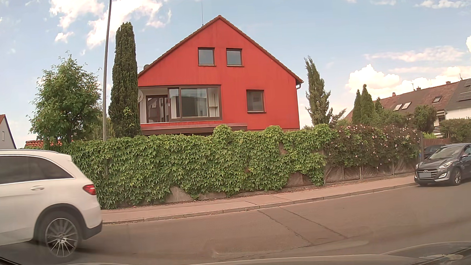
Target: Follow the waypoints while adhering to traffic rules and regulations
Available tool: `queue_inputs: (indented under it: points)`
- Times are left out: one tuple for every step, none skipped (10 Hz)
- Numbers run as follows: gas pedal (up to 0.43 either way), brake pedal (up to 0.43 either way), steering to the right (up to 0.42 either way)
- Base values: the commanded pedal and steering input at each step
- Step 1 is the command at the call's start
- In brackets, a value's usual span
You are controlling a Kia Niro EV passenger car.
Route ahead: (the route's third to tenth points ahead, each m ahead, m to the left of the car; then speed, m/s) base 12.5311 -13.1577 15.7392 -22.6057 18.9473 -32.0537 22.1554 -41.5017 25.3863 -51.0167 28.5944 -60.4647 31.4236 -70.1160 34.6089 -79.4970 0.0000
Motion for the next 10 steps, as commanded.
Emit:
queue_inputs:
  points:
    - [0.0, 0.579, 0.109]
    - [0.0, 0.579, 0.109]
    - [0.0, 0.573, 0.109]
    - [0.0, 0.555, 0.109]
    - [0.0, 0.549, 0.109]
    - [0.0, 0.543, 0.109]
    - [0.0, 0.543, 0.109]
    - [0.0, 0.537, 0.109]
    - [0.0, 0.524, 0.109]
    - [0.0, 0.463, 0.109]
